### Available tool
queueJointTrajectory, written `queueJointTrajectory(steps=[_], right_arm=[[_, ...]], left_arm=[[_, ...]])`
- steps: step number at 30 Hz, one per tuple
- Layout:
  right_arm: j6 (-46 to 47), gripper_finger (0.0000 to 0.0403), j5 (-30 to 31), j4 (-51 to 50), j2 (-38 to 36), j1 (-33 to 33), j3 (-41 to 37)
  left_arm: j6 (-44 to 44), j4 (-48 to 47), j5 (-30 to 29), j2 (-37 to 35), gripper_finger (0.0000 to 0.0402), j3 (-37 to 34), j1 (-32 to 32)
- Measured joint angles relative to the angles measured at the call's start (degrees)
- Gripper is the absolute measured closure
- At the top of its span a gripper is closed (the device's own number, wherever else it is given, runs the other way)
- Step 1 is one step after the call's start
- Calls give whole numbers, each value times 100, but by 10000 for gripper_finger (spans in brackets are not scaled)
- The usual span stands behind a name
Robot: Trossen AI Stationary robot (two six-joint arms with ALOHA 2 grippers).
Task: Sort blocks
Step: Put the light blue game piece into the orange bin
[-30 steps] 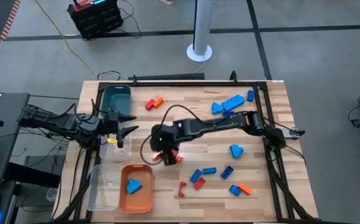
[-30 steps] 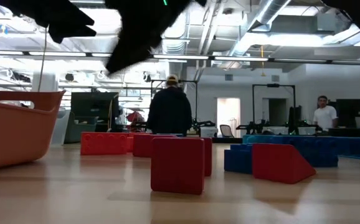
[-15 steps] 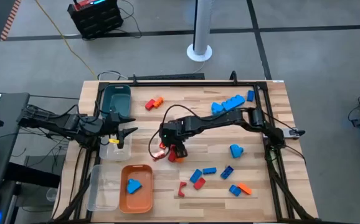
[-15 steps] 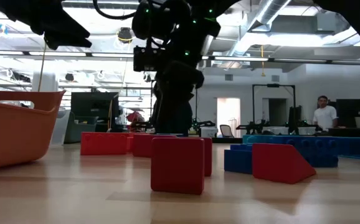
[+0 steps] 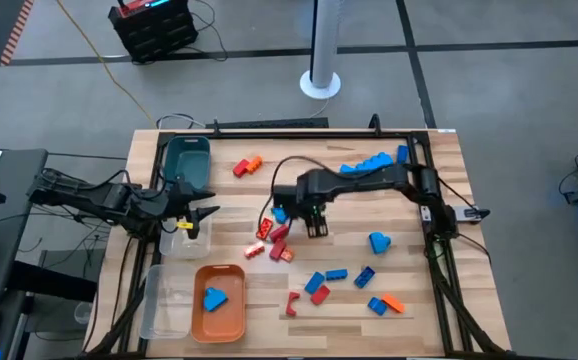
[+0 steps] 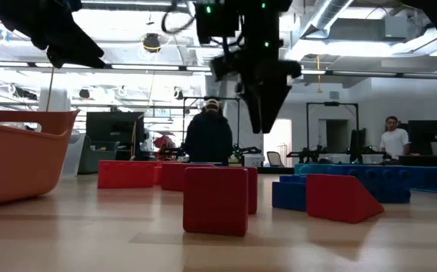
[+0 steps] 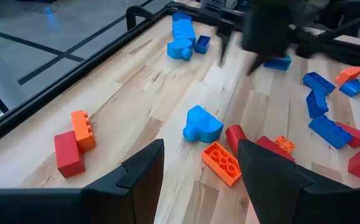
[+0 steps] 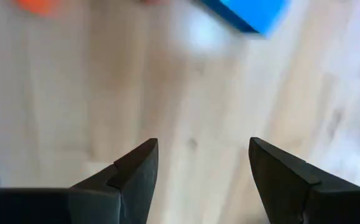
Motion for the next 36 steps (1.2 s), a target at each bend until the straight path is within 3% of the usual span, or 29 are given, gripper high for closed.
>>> queueJointTrajectory(steps=[11,17,22,36], right_arm=[[981,145,66,-185,1,-1852,-34],[1037,145,23,-44,-1,-2435,-687],[1048,145,16,348,-1,-2737,-1290],[965,145,-70,1029,-27,-2875,-1954]], left_arm=[[-69,-86,62,0,203,0,-2],[-66,-88,96,0,203,0,-2],[-86,-90,140,0,203,0,-4],[-101,-90,148,0,203,0,-4]])
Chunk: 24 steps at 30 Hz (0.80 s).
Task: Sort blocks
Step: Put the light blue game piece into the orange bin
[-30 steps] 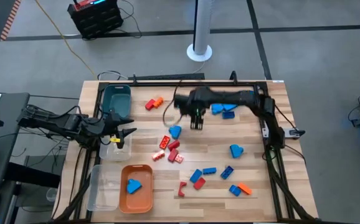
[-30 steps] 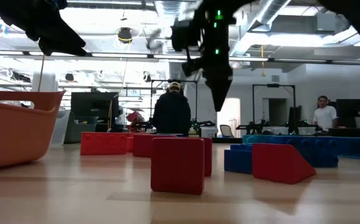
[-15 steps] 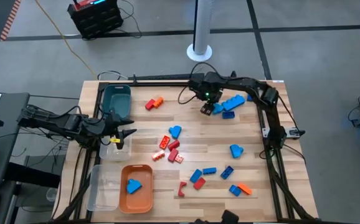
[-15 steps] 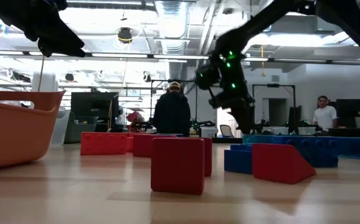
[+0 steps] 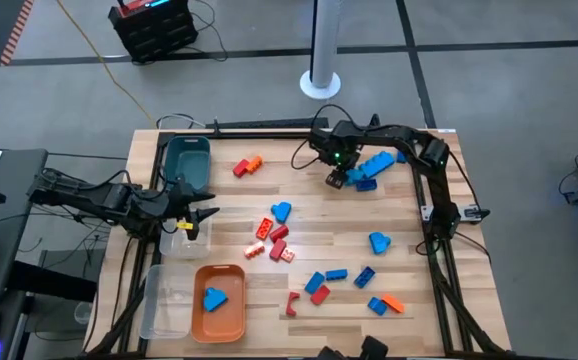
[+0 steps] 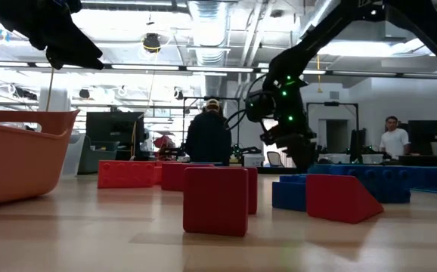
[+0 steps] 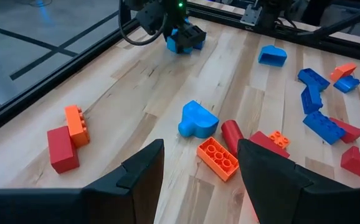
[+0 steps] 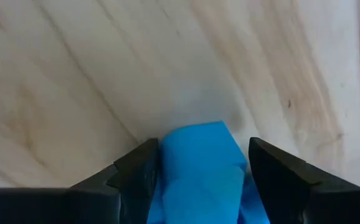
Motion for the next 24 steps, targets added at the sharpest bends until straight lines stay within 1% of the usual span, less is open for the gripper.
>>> queueJointTrajectory(steps=[4,6,11,13,15,19,22,24], right_arm=[[19,165,-1,5,-2,57,-24],[17,188,-2,-3,-2,111,-24],[13,262,3,-183,-4,288,-24],[23,279,-26,-257,-4,401,-8],[63,282,-152,-298,-4,551,68],[121,271,-270,-285,-133,962,339],[218,273,-295,-268,-410,1321,621],[269,280,-465,-191,-650,1556,751]], left_arm=[[7,0,0,0,203,0,0],[7,0,0,0,203,0,0],[6,0,2,0,203,0,0],[9,0,2,0,203,0,0],[9,-2,2,0,203,0,0],[11,-4,2,0,203,0,0],[9,-47,2,-2,203,0,0],[7,-96,4,-2,203,0,0]])
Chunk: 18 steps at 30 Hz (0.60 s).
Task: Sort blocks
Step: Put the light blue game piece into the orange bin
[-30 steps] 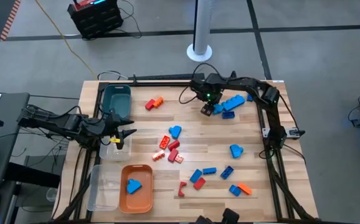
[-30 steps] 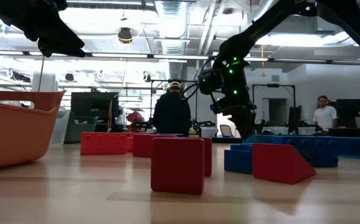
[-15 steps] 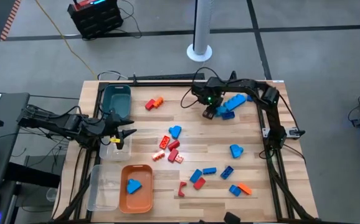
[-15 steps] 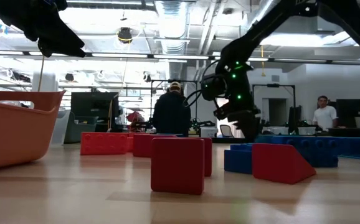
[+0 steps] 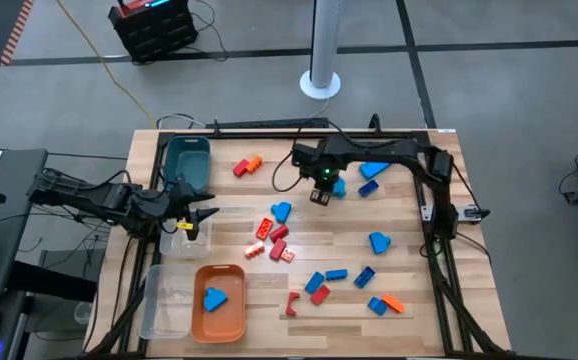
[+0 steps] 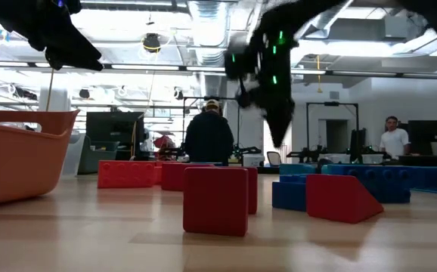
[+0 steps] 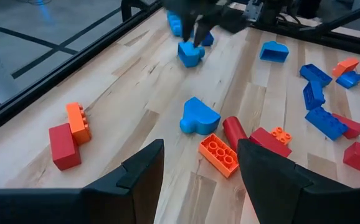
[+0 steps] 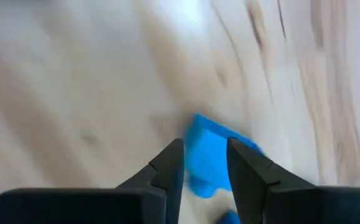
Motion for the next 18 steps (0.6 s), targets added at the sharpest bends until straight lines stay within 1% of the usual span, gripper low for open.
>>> queueJointTrajectory(steps=[2,5,7,9,11,13,18], right_arm=[[22,289,-223,173,-285,239,70],[-62,299,-226,320,-692,560,95],[-266,299,8,169,-849,712,87],[-393,290,270,102,-922,755,0],[-356,270,352,110,-940,697,-127],[-190,240,370,121,-917,569,-272],[407,142,368,295,-903,62,-890]], left_arm=[[-17,-12,2,2,203,0,0],[-40,-13,3,1,203,0,0],[-81,-13,20,2,203,0,0],[-132,-11,68,0,203,0,0],[-150,-8,70,2,203,0,0],[-157,-4,70,2,203,0,0],[-160,-15,72,2,203,0,0]])
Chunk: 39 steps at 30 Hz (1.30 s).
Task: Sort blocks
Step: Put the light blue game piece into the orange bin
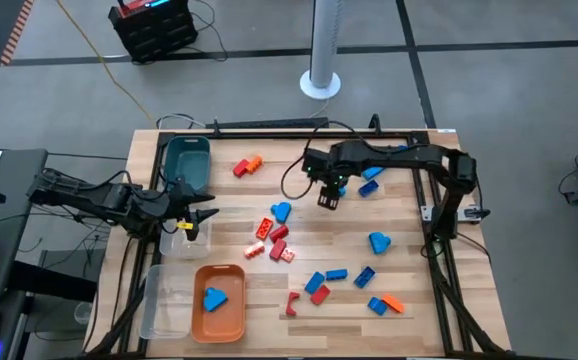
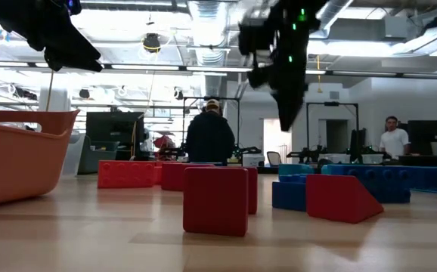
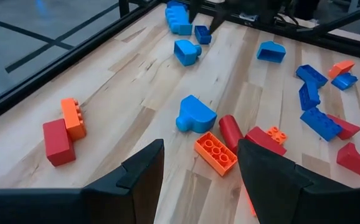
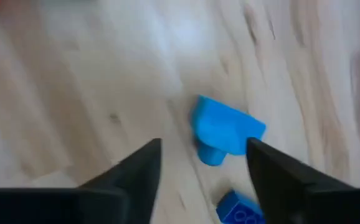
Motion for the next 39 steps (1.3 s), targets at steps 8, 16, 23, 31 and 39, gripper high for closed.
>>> queueJointTrajectory(steps=[8,16,23,31,39], right_arm=[[946,67,-299,-113,2,-355,-584],[1173,79,-353,342,2,-362,-1017],[1248,85,-358,915,6,-363,-1407],[1291,87,-361,1588,4,-403,-1782],[1100,132,-313,1921,71,-488,-1807]], left_arm=[[37,-3,-2,-1,203,0,0],[59,-1,-2,0,203,0,0],[57,-1,-4,0,203,0,0],[59,13,-4,-1,203,0,0],[77,25,-7,-1,203,0,0]])
